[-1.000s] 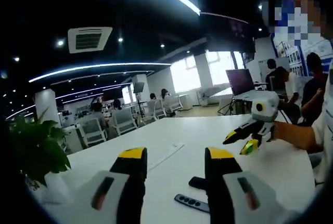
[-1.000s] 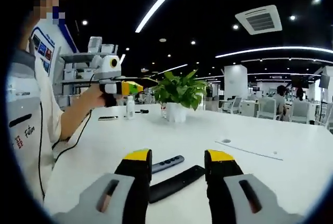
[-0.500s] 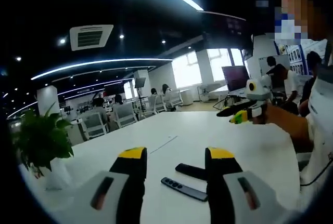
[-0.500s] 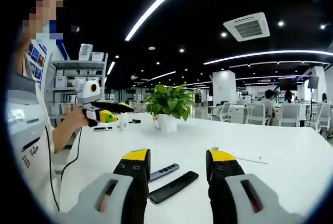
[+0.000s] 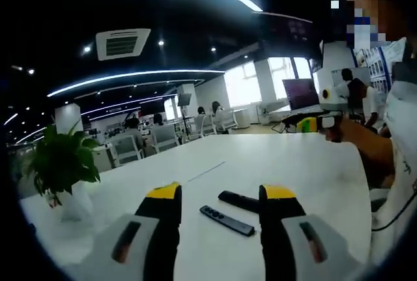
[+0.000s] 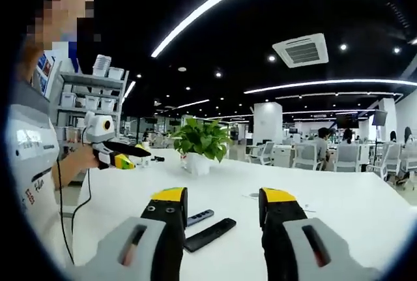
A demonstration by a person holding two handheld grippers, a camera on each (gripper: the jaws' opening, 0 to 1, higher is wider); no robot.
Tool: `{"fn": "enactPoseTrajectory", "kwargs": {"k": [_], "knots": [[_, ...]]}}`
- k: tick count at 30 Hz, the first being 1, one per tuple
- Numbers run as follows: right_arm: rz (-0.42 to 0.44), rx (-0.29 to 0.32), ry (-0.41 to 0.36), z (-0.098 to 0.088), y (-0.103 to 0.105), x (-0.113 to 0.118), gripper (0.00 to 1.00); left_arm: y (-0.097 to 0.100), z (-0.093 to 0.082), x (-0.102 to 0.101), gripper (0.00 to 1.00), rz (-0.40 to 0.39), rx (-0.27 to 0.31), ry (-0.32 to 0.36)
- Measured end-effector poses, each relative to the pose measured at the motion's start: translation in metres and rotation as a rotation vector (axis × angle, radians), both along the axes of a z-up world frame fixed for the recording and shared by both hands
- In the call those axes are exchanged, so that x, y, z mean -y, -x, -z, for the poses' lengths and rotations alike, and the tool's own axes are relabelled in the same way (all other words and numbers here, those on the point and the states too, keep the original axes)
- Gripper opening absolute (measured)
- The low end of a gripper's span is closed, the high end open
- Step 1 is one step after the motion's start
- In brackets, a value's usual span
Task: Pflip the remote and laser pointer to the front side, press the buttons, and align them neatly on the table
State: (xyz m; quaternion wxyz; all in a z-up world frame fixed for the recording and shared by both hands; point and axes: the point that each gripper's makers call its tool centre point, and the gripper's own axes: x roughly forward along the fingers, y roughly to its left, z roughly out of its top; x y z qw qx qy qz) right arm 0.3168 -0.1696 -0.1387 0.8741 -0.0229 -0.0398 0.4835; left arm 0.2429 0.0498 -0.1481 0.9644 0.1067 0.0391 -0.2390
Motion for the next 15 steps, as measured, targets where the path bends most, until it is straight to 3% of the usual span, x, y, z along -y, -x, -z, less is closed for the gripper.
{"fn": "enactPoseTrajectory", "kwargs": {"k": [2, 7, 10, 15], "knots": [[-0.013, -0.044, -0.013, 0.006, 0.007, 0.000, 0.49, 0.007, 0.006, 0.002, 0.49, -0.001, -0.026, 0.043], [0.014, -0.020, -0.038, 0.008, 0.015, 0.005, 0.47, 0.016, 0.012, -0.005, 0.50, -0.057, 0.012, 0.078], [0.007, -0.051, -0.047, 0.014, 0.019, 0.009, 0.47, 0.023, 0.016, -0.013, 0.49, -0.089, 0.014, 0.137], [0.015, -0.060, -0.035, 0.021, 0.021, 0.011, 0.47, 0.026, 0.024, -0.021, 0.49, -0.115, -0.007, 0.144]]}}
